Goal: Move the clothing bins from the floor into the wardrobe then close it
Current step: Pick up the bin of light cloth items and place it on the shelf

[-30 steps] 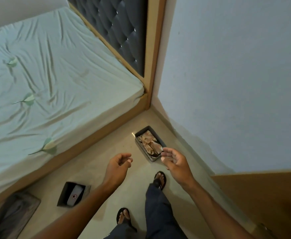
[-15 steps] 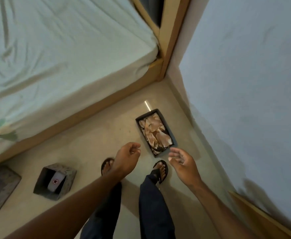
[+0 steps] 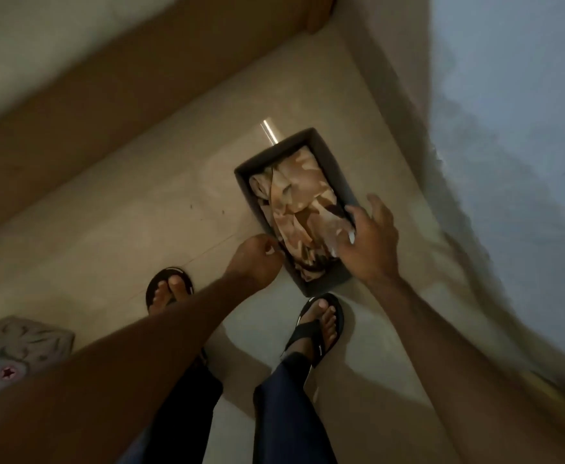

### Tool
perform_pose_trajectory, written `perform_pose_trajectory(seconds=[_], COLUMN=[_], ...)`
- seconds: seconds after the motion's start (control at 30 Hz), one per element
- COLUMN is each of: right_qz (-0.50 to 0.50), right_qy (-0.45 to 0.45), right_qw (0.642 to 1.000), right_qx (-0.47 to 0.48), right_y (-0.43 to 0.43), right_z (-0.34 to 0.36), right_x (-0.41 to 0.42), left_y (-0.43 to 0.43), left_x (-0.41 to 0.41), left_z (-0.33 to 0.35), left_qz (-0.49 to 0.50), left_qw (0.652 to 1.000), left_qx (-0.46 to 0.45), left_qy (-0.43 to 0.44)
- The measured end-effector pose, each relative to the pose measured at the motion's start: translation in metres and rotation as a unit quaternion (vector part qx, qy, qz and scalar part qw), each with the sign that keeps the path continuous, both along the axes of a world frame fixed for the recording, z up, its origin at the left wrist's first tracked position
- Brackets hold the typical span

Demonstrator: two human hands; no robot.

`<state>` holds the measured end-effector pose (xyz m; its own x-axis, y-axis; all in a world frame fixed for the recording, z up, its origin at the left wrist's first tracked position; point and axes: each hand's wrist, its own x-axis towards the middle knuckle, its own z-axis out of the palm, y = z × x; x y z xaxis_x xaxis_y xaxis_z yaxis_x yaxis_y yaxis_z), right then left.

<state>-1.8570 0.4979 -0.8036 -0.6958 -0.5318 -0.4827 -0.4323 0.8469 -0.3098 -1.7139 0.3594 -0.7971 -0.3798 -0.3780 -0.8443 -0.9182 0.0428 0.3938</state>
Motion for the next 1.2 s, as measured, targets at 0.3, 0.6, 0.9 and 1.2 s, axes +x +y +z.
perform_pose_trajectory(seconds=[0.3, 0.6, 0.9, 1.2], right_qz=[-0.03, 0.004, 0.061, -0.1], right_qy=[-0.182, -0.125, -0.204, -0.053], right_qw=[0.98, 0.992, 0.972, 0.989], right_qx=[0.072, 0.027, 0.095, 0.094], right_y=[0.005, -0.011, 0.009, -0.009], right_z=[-0.012, -0.013, -0.008, -0.02], right_x=[0.015, 0.029, 0.056, 0.036], left_y=[-0.034, -0.074, -0.073, -0.078], left_x=[-0.002, 0.034, 0.056, 0.057], left_z=[-0.007, -0.019, -0.007, -0.014], left_qz=[0.024, -0.09, 0.141, -0.104], left_qw=[0.998, 0.976, 0.988, 0.993], left_qx=[-0.051, -0.046, -0.068, -0.019], left_qy=[0.039, -0.191, -0.01, -0.062])
